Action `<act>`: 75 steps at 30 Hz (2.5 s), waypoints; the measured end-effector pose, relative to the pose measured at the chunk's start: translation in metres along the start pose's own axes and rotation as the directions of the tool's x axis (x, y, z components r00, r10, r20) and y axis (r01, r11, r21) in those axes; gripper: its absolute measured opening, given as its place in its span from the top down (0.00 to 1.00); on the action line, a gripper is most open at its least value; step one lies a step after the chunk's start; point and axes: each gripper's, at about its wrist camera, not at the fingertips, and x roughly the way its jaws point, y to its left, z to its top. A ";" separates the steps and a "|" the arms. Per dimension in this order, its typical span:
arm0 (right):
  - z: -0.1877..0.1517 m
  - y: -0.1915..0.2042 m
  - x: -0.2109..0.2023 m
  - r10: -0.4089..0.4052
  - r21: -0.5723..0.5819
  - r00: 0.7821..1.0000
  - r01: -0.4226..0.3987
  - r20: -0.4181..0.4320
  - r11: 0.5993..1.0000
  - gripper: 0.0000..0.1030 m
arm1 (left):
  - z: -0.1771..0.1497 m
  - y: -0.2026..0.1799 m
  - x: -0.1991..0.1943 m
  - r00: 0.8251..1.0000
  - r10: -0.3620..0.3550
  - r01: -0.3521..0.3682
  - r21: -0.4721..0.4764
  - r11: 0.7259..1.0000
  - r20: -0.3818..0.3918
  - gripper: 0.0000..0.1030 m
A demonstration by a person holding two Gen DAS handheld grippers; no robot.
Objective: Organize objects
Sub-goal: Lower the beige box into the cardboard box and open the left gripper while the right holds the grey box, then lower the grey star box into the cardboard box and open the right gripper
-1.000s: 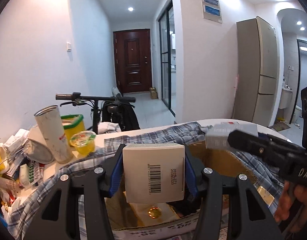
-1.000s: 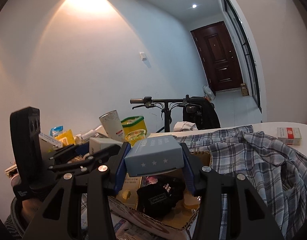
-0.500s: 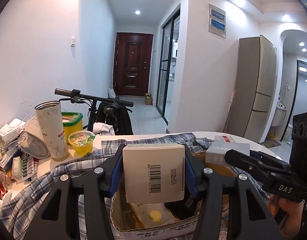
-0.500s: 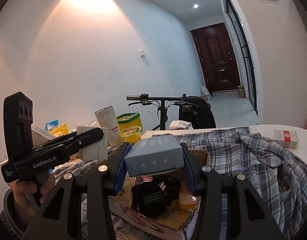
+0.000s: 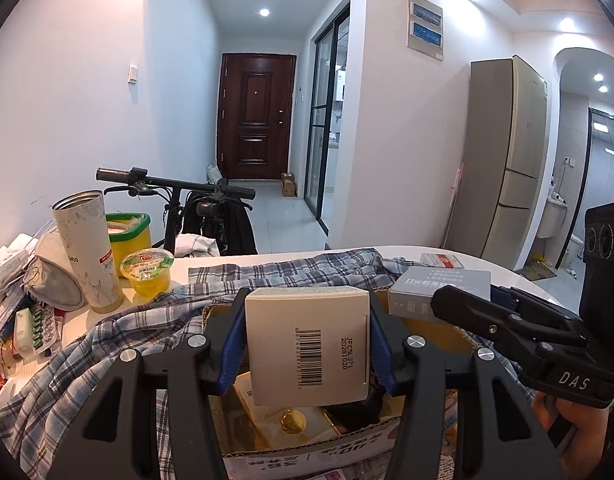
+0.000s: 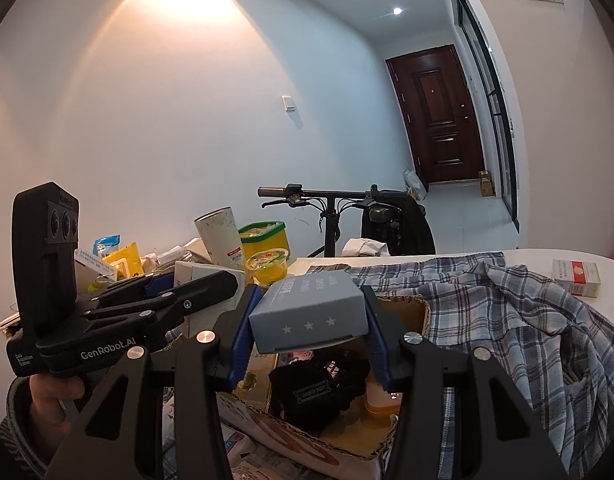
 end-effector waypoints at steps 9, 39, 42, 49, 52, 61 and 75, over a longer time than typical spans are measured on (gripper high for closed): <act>0.001 0.001 -0.001 0.000 0.002 1.000 0.000 0.009 1.000 0.54 | -0.003 -0.002 0.005 1.000 0.010 -0.010 0.011 1.000 -0.017 0.46; 0.000 -0.001 -0.001 -0.014 0.000 1.000 0.014 0.014 1.000 0.54 | 0.003 -0.001 -0.010 0.999 0.047 -0.046 -0.020 0.999 0.012 0.00; 0.000 -0.001 0.001 -0.016 -0.001 1.000 0.016 0.005 1.000 0.54 | 0.004 0.001 -0.010 0.999 0.046 -0.045 -0.029 0.999 0.011 0.00; -0.002 0.003 0.003 -0.033 -0.024 0.999 0.033 -0.009 0.999 0.53 | 0.004 0.003 -0.009 0.999 0.049 -0.048 -0.029 0.998 0.012 0.00; -0.002 0.004 0.004 -0.048 -0.030 0.999 0.048 -0.007 0.998 0.47 | 0.004 0.003 -0.009 0.999 0.049 -0.049 -0.032 0.998 0.011 0.00; -0.002 0.003 0.002 -0.105 -0.013 0.994 0.105 0.003 0.994 0.00 | 0.005 0.011 -0.011 0.999 0.036 -0.035 -0.066 0.997 0.011 0.00; -0.003 0.012 0.005 -0.132 -0.057 0.991 0.131 -0.016 0.990 0.00 | 0.005 0.012 -0.008 0.999 0.044 -0.044 -0.074 0.996 0.001 0.00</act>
